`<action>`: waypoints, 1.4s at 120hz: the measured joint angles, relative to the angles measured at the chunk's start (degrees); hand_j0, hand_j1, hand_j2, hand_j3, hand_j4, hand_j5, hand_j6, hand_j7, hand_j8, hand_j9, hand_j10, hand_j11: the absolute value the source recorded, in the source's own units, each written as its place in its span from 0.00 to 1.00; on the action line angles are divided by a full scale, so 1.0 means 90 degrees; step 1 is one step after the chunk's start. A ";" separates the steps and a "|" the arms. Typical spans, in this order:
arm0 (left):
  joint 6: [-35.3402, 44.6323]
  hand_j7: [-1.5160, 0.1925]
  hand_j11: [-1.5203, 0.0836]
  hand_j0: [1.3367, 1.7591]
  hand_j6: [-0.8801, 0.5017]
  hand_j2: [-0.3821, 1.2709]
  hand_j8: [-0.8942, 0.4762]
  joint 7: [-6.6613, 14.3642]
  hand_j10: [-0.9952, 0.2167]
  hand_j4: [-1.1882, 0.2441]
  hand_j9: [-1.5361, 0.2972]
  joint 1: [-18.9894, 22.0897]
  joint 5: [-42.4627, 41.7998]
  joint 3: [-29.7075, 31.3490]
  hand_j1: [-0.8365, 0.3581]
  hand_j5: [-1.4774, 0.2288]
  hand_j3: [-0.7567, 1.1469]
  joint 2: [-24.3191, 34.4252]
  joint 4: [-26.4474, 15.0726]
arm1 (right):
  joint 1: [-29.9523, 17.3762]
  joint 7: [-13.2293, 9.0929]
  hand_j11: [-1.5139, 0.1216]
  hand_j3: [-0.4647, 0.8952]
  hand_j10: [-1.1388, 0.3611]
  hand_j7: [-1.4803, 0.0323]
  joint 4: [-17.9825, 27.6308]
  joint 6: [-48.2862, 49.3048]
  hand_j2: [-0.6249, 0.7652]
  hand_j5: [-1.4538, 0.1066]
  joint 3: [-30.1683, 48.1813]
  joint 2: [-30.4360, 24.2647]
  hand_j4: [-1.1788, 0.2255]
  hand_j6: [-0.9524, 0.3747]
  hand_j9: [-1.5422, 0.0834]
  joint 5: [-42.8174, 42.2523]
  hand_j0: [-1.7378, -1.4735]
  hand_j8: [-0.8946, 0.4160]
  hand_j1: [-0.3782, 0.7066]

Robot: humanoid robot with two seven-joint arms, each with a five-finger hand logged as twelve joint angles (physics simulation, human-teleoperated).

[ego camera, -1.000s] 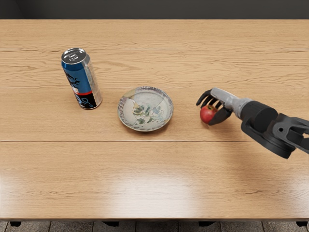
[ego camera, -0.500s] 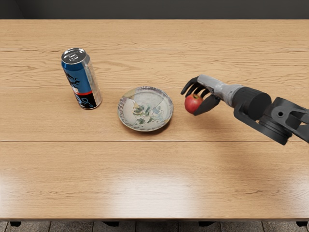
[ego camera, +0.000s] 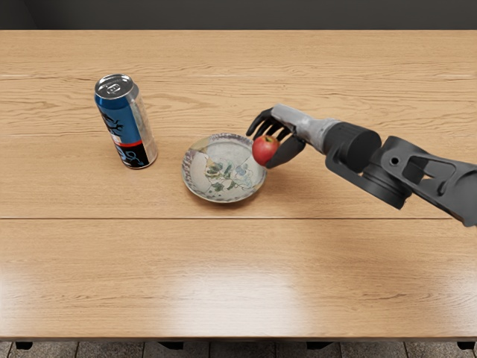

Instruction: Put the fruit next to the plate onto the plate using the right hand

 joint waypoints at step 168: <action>0.0000 0.71 0.76 0.76 0.47 0.26 0.48 0.0000 0.63 0.67 0.67 0.0000 0.0000 0.0000 0.76 0.69 0.40 0.0000 0.0000 | 0.0190 -0.0118 0.62 0.34 0.50 0.65 -0.1283 -0.0201 0.49 0.61 -0.0410 0.1914 0.57 0.44 0.64 -0.0103 0.30 0.43 0.42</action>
